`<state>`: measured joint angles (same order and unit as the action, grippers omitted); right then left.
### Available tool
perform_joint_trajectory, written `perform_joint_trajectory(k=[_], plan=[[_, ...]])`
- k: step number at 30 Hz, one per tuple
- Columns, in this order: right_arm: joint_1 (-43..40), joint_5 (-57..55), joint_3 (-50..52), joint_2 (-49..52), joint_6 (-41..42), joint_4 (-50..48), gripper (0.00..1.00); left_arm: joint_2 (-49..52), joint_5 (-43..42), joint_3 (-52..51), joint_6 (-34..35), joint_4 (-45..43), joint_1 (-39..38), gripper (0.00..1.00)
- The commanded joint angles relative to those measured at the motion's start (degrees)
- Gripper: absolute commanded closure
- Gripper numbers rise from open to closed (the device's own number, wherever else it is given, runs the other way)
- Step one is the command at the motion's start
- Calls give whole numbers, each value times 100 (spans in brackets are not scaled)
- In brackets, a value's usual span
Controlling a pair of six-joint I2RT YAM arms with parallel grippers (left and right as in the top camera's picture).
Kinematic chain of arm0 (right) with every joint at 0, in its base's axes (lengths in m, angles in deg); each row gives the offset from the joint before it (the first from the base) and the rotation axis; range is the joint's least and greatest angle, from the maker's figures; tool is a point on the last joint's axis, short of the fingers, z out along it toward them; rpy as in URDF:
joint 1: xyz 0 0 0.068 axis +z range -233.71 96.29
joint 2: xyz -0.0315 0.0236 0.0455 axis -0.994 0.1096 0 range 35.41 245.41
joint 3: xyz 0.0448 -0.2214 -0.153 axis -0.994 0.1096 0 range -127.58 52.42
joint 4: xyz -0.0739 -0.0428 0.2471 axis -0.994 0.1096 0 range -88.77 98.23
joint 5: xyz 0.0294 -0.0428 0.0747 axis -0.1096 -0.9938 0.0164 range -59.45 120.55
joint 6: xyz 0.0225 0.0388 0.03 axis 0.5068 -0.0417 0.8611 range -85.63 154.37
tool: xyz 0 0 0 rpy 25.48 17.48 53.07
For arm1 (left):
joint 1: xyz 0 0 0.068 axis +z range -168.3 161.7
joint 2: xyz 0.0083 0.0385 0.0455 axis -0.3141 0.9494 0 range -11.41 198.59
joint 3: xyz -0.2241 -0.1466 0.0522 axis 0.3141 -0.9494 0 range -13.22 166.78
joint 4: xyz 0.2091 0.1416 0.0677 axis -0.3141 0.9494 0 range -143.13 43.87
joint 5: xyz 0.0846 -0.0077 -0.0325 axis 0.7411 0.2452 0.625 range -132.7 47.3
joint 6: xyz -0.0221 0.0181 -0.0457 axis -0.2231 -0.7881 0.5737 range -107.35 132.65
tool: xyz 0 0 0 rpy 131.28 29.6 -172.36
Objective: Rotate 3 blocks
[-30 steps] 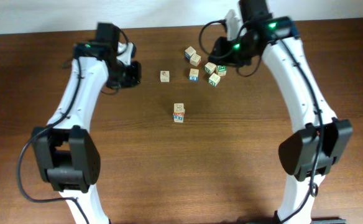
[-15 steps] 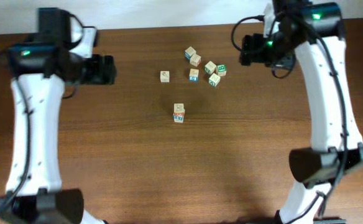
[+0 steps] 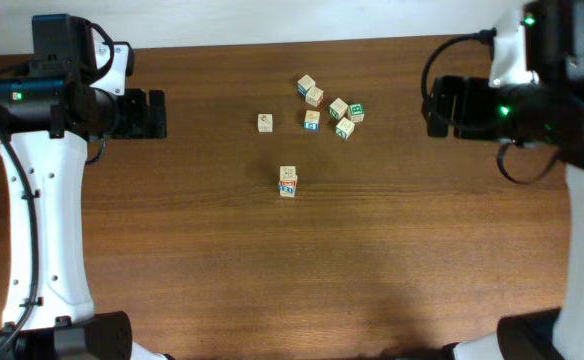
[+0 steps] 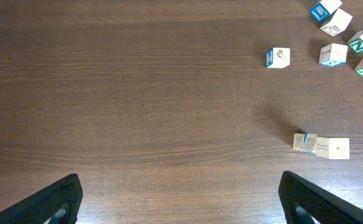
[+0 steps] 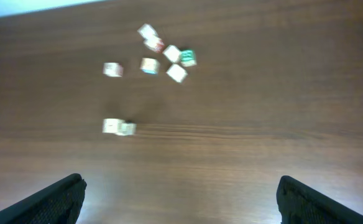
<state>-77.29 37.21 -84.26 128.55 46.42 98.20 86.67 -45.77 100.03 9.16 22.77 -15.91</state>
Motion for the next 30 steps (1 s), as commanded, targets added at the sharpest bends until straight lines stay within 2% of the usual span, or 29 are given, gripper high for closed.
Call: perform_joint_trajectory(k=[1, 6, 12, 14, 16, 19, 22, 27, 29, 30], plan=[[-7, 466, -87, -179, -4, 35, 2, 7, 55, 61, -70, 9, 17, 1], [-7, 339, -81, -181, -699, 33, 2, 7, 55, 61, -70, 9, 17, 1], [-7, -48, -22, -162, -739, -37, 2, 4, 55, 61, -72, 9, 17, 1], [-7, -326, 160, -190, -804, -310, 2, 7, 55, 61, -70, 9, 17, 1], [0, -356, 498, -313, -1211, -868, 2, 4, 55, 61, -70, 9, 17, 1], [-9, -350, 1408, -750, -1537, -2022, 2, 4, 55, 61, -70, 9, 17, 1], [-9, -348, 2870, -1453, -1912, -3486, 2, 4, 55, 61, -70, 9, 17, 1], [-48, -348, 5460, -2800, -2083, -5624, 2, 7, 55, 61, -72, 9, 17, 1], [-144, -304, 7114, -3781, -2083, -6854, 2, 7, 55, 61, -70, 9, 17, 1], [-186, -258, 7630, -4100, -2083, -7215, 2, 4, 57, 61, -72, 9, 17, 1]])
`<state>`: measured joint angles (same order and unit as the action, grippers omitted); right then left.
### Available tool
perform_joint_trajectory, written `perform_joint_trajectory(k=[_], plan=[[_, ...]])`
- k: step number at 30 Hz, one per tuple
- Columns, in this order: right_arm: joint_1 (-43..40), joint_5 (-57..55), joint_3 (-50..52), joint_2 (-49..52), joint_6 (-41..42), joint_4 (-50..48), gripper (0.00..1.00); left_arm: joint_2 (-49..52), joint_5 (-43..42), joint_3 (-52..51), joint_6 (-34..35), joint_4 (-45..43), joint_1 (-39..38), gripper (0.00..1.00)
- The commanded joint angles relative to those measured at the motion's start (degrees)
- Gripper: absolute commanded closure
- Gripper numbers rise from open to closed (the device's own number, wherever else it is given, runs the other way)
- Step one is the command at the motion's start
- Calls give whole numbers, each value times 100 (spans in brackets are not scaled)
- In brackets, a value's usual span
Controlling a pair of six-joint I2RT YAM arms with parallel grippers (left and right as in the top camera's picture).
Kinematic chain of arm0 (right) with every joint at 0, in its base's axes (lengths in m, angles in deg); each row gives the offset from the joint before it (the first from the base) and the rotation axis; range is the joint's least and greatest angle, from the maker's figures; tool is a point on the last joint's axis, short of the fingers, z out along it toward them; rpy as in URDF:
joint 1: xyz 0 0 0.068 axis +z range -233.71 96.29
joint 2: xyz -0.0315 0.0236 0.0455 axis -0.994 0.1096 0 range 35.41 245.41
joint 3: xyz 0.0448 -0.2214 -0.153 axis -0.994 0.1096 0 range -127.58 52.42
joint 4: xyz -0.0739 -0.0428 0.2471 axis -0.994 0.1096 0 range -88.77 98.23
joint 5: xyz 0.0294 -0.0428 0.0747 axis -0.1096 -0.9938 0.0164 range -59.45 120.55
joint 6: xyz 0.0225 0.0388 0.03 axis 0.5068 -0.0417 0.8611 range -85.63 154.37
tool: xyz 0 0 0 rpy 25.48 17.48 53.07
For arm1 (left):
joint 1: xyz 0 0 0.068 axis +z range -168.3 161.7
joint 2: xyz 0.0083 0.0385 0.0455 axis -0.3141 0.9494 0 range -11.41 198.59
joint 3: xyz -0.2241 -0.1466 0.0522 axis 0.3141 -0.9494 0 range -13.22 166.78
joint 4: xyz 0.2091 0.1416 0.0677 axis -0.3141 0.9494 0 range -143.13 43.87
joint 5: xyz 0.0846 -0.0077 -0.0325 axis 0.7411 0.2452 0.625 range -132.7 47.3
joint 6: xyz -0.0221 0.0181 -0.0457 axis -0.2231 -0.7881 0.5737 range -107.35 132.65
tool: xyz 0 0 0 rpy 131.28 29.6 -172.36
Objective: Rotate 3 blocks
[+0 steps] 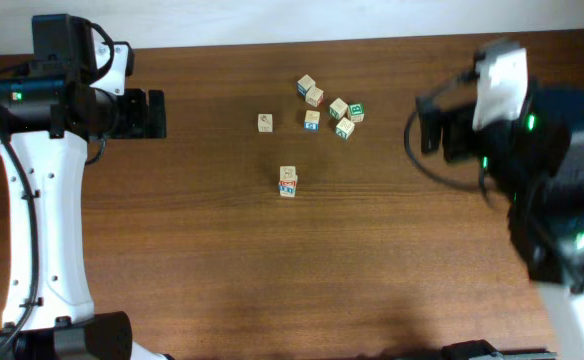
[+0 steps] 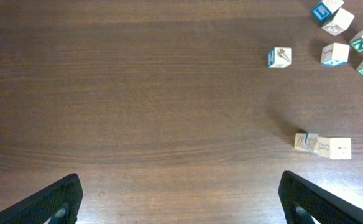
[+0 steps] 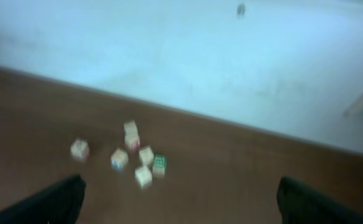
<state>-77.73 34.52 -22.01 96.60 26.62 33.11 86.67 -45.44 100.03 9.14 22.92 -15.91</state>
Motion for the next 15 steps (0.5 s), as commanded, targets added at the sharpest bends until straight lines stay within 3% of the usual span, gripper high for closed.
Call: perform_joint_trajectory(k=[1, 8, 15], plan=[[-181, 55, 1821, -1172, -101, -997, 2, 4, 22, 61, -68, -7, 17, 1], [-496, 201, 4909, -3598, -81, -2712, 2, 4, 22, 61, -68, -7, 17, 1], [-492, 203, 6649, -5136, -79, -3512, 2, 7, 22, 61, -68, -7, 17, 1]])
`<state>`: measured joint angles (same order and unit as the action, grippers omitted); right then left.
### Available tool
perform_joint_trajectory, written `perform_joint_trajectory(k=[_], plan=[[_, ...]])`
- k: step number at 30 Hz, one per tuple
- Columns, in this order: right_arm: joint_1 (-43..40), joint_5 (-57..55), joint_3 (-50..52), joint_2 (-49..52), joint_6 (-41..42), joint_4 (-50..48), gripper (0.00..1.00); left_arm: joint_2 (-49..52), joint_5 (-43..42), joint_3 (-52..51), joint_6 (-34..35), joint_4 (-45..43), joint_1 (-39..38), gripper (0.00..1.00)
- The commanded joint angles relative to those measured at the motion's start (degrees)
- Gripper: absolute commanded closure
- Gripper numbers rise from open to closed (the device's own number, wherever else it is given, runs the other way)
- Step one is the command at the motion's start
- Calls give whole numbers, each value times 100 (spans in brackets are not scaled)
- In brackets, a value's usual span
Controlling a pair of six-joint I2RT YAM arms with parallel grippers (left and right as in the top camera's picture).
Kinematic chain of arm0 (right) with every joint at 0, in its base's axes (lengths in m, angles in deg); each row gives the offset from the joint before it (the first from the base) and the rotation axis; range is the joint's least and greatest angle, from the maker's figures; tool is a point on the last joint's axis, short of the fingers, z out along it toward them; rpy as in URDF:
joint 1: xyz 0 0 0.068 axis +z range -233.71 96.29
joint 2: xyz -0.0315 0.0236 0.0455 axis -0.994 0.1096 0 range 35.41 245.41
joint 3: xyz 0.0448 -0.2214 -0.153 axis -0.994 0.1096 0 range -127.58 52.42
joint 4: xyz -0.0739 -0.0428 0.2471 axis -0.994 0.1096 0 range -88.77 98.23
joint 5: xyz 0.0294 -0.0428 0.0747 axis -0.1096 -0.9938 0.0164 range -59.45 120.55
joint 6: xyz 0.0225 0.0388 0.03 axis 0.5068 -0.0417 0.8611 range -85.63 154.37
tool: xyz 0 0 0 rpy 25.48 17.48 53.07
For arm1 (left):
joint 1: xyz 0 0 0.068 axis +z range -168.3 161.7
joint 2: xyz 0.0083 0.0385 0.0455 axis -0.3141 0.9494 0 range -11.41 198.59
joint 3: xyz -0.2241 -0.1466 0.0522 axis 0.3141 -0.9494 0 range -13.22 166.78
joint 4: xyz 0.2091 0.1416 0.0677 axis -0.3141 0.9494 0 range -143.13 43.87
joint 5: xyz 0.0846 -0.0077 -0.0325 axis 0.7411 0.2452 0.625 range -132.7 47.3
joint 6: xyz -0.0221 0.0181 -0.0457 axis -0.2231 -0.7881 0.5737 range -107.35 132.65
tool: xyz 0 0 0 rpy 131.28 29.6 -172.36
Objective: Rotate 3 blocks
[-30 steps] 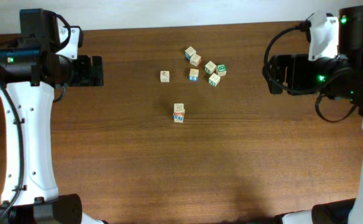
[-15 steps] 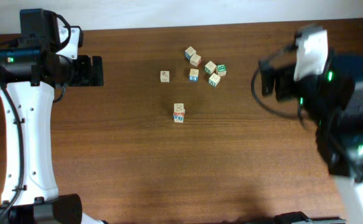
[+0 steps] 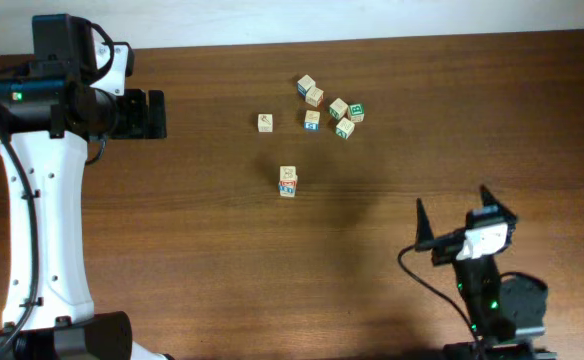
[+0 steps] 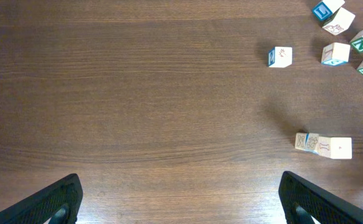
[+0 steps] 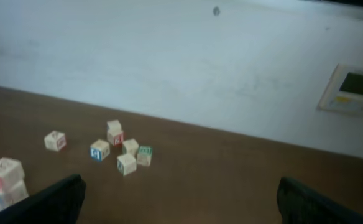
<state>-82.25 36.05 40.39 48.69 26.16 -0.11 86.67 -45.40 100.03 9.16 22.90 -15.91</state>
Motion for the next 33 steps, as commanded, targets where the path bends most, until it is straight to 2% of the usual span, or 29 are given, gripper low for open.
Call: perform_joint_trajectory(k=[1, 6, 13, 33], plan=[[-35, 50, 662, -531, -35, -332, 2, 4, 20, 61, -72, -4, 17, 1], [-35, 52, 1178, -1047, -33, -378, 2, 4, 17, 61, -70, -4, 17, 1], [-33, 66, 1172, -1311, -2, 544, 2, 7, 17, 61, -70, -4, 17, 1], [-35, 66, 1172, -1309, 7, 540, 2, 7, 17, 61, -70, -4, 17, 1]])
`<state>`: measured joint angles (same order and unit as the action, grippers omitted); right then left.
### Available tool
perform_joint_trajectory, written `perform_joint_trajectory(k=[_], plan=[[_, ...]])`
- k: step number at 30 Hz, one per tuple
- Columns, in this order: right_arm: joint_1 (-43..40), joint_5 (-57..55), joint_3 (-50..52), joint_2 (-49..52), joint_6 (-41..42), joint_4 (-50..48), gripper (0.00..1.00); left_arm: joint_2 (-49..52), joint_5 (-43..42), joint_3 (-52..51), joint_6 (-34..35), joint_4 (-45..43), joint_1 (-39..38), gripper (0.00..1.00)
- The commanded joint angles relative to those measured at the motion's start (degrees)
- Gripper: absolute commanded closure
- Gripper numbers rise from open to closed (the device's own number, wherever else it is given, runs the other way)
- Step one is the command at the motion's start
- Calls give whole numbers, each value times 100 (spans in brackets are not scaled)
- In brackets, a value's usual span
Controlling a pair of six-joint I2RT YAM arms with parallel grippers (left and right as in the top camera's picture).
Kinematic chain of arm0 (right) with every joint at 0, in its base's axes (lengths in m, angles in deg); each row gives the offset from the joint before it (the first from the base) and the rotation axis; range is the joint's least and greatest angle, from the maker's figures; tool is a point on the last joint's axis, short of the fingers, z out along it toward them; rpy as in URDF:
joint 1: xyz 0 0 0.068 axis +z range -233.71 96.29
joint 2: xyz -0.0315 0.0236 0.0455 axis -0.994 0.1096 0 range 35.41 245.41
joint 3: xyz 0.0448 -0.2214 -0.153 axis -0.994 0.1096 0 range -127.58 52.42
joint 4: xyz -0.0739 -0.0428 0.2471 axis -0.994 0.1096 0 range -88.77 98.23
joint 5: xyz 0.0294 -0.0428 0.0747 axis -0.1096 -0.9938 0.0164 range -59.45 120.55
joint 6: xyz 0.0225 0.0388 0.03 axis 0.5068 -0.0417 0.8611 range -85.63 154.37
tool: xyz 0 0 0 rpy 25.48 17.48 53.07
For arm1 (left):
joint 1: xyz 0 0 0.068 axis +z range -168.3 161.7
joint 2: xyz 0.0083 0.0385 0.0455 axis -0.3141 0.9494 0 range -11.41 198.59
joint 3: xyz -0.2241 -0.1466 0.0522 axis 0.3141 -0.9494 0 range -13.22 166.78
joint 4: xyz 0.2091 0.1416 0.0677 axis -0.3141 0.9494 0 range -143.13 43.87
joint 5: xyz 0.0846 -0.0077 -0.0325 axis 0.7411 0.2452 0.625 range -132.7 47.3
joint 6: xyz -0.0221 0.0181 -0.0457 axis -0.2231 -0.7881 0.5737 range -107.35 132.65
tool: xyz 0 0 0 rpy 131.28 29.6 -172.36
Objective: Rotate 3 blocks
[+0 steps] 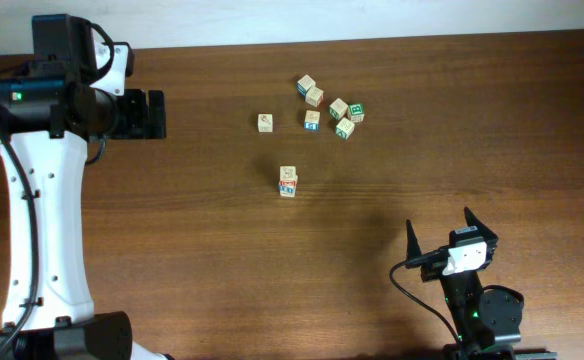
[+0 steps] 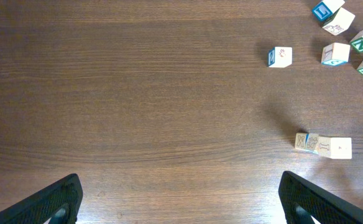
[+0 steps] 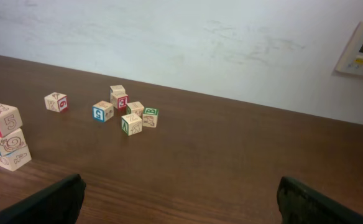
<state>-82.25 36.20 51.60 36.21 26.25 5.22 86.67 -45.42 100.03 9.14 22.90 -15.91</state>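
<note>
A stack of three letter blocks (image 1: 288, 182) stands mid-table; it also shows as the stack (image 3: 4, 137) at the left of the right wrist view and as the stack (image 2: 323, 145) in the left wrist view. A lone block (image 1: 265, 122) and a cluster of several blocks (image 1: 330, 106) lie behind it. My left gripper (image 1: 158, 113) hangs open at the far left, well away from all blocks. My right gripper (image 1: 439, 224) sits low near the front right, open and empty, facing the blocks from a distance.
A white wall (image 3: 181, 37) rises behind the table's far edge, with a small wall panel (image 3: 362, 48) at the right. Bare wood (image 2: 138, 106) lies between the left gripper and the blocks.
My right gripper has shifted a little further toward the front edge and slightly left, and its view has settled lower and sharper. The left arm and the blocks have not moved.
My right arm first stood at the back right, looking down on the blocks. Then it was swung up and turned toward the wall. Then it was down low at the front right, where it stays. The left arm and all blocks kept their places.
</note>
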Motion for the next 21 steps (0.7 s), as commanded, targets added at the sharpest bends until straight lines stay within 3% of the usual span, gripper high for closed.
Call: perform_joint_trajectory(k=[1, 15, 18, 21], plan=[[-35, 50, 50, -61, -2, 7, 2, 4, 22, 61, -68, -4, 17, 1], [-35, 50, 50, -61, -2, 7, 2, -501, 247, 33, -74, 177, 13, 1], [-35, 50, 50, -61, -2, 7, 2, -903, 273, -153, -96, -269, 13, 1], [-35, 50, 50, -59, -2, 7, 2, -1585, 254, -949, -96, -1255, 13, 1]])
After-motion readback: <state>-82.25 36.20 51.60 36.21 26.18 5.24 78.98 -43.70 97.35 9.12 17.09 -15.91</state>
